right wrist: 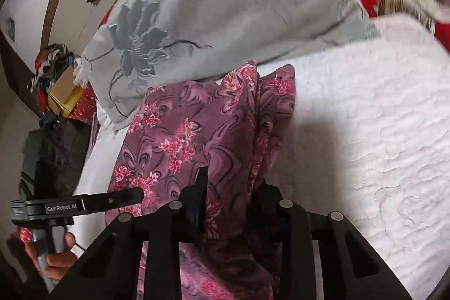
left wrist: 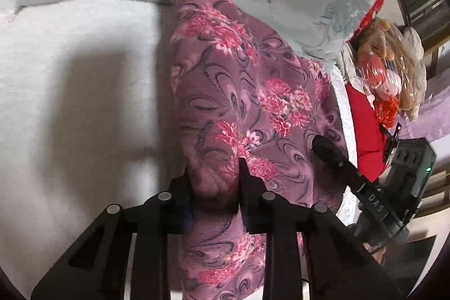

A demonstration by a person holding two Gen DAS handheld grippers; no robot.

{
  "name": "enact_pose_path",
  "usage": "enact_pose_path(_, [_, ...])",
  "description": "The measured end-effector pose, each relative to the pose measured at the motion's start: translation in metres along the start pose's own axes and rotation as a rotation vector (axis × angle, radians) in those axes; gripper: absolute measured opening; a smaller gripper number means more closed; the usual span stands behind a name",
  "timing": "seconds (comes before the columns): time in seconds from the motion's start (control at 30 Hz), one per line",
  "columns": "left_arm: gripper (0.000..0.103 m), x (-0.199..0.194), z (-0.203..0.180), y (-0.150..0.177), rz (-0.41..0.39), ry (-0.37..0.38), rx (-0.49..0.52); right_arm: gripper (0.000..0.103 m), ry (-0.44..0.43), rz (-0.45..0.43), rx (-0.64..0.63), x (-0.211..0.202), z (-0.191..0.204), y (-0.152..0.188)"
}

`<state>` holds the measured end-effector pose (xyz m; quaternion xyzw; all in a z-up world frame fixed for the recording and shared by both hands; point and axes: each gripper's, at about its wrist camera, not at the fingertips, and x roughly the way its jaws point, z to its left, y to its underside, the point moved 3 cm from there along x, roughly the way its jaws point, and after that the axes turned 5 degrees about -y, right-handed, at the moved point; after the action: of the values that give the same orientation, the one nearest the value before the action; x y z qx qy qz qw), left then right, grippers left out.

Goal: Fold small clothes

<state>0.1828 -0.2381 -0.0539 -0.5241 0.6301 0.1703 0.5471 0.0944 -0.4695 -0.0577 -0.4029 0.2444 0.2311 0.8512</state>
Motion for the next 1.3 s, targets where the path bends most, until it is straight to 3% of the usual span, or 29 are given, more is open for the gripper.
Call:
enact_pose_path(0.13, [0.024,-0.026,-0.002,0.016,-0.047,-0.034,0.032,0.03,0.015,-0.025,-0.049,-0.018,0.026,0.007])
enact_pose_path(0.3, [0.024,-0.07,0.024,0.047,-0.08,-0.036,0.019,0.03,-0.027,-0.031,-0.06,-0.041,0.056,0.031])
enact_pose_path(0.53, [0.024,-0.107,0.056,0.081,-0.12,-0.095,-0.013,0.03,-0.094,0.0,-0.06,-0.044,0.102,0.07])
enact_pose_path(0.73, [0.024,-0.114,0.084,0.1,-0.128,-0.141,-0.048,0.03,-0.128,0.032,-0.063,-0.03,0.131,0.095])
enact_pose_path(0.93, [0.026,-0.087,0.11,0.112,-0.073,-0.165,-0.096,0.03,-0.111,0.082,-0.069,-0.006,0.136,0.114])
enact_pose_path(0.97, [0.028,-0.078,0.114,0.112,-0.06,-0.201,-0.097,0.031,-0.101,0.096,-0.068,0.001,0.133,0.117])
enact_pose_path(1.0, [0.04,-0.071,0.119,0.113,-0.048,-0.234,-0.096,0.033,-0.085,0.118,-0.069,0.009,0.129,0.122])
enact_pose_path(1.03, [0.045,-0.066,0.124,0.114,-0.04,-0.242,-0.098,0.042,-0.06,0.141,-0.075,0.017,0.124,0.126])
enact_pose_path(1.1, [0.051,-0.069,0.135,0.116,-0.051,-0.185,-0.135,0.051,-0.043,0.152,-0.046,0.023,0.111,0.131])
enact_pose_path(1.2, [0.05,-0.089,0.143,0.108,-0.11,-0.132,-0.166,0.053,-0.048,0.134,0.008,0.015,0.103,0.124])
enact_pose_path(1.3, [0.05,-0.104,0.135,0.087,-0.179,-0.121,-0.146,0.053,0.003,0.031,-0.064,0.001,0.119,0.104])
